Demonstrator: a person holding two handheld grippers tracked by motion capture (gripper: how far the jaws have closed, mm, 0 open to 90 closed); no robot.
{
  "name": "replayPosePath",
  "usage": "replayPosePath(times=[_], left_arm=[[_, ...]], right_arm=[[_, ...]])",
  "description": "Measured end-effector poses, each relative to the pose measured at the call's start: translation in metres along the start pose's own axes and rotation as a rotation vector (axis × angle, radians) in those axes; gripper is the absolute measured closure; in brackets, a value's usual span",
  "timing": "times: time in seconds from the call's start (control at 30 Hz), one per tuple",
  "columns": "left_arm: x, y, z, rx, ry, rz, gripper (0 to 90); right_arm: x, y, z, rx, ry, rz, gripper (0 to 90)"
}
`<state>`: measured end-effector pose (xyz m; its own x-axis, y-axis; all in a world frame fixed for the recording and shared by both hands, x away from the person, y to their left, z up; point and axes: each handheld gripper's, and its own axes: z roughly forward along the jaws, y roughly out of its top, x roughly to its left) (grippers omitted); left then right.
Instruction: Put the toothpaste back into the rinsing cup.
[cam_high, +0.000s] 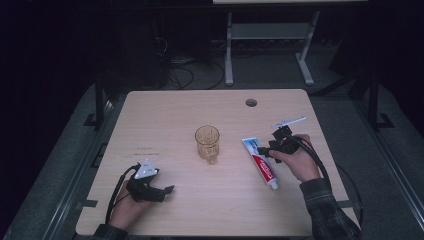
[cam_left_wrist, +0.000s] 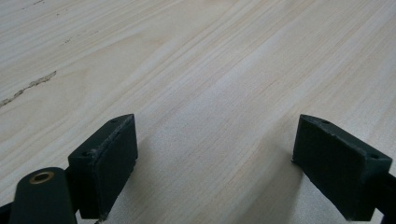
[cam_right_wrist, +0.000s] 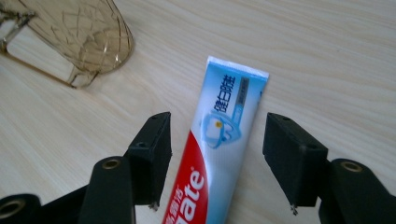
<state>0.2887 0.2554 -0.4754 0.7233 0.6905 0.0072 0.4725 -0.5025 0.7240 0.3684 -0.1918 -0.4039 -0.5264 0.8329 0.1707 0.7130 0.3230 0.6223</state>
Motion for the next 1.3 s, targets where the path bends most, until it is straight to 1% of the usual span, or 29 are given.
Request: replayPosePath(times=[0.2, 0.27, 0.33, 0.53, 0.6, 0.67, 0.83, 1.1, 1.17, 1.3], left_arm=[[0.0, 0.0, 0.0, 0.0, -0.002, 0.0, 13.3], [0.0, 0.0, 0.0, 0.001, -0.003, 0.001, 13.3], [0.0, 0.0, 0.0, 0.001, -0.003, 0.001, 13.2], [0.0, 0.0, 0.0, 0.001, -0.004, 0.003, 13.2], [0.0, 0.0, 0.0, 0.001, -0.004, 0.003, 13.3], [0.0, 0.0, 0.0, 0.001, -0.004, 0.004, 13.2], [0.0, 0.0, -0.001, 0.001, -0.005, 0.005, 13.2], [0.0, 0.0, -0.001, 0.002, -0.006, 0.006, 13.2], [0.0, 0.0, -0.001, 0.002, -0.005, 0.006, 13.2], [-0.001, 0.0, -0.001, 0.002, -0.007, 0.006, 13.2]], right_arm=[[0.0, 0.011, 0.01, 0.037, -0.006, -0.006, 39.8], [0.0, 0.014, 0.015, 0.034, 0.003, 0.009, 39.4], [0.0, 0.017, 0.019, 0.053, -0.01, 0.01, 38.3], [-0.002, 0.024, 0.033, 0.08, -0.017, 0.032, 35.5], [-0.002, 0.027, 0.038, 0.099, -0.024, 0.036, 34.6], [-0.002, 0.027, 0.043, 0.103, -0.009, 0.043, 34.8], [-0.003, 0.025, 0.054, 0.154, -0.018, 0.056, 33.6], [-0.003, 0.025, 0.065, 0.18, -0.028, 0.067, 32.7], [-0.004, 0.025, 0.069, 0.194, -0.028, 0.069, 32.8], [-0.003, 0.024, 0.073, 0.214, -0.048, 0.067, 33.0]])
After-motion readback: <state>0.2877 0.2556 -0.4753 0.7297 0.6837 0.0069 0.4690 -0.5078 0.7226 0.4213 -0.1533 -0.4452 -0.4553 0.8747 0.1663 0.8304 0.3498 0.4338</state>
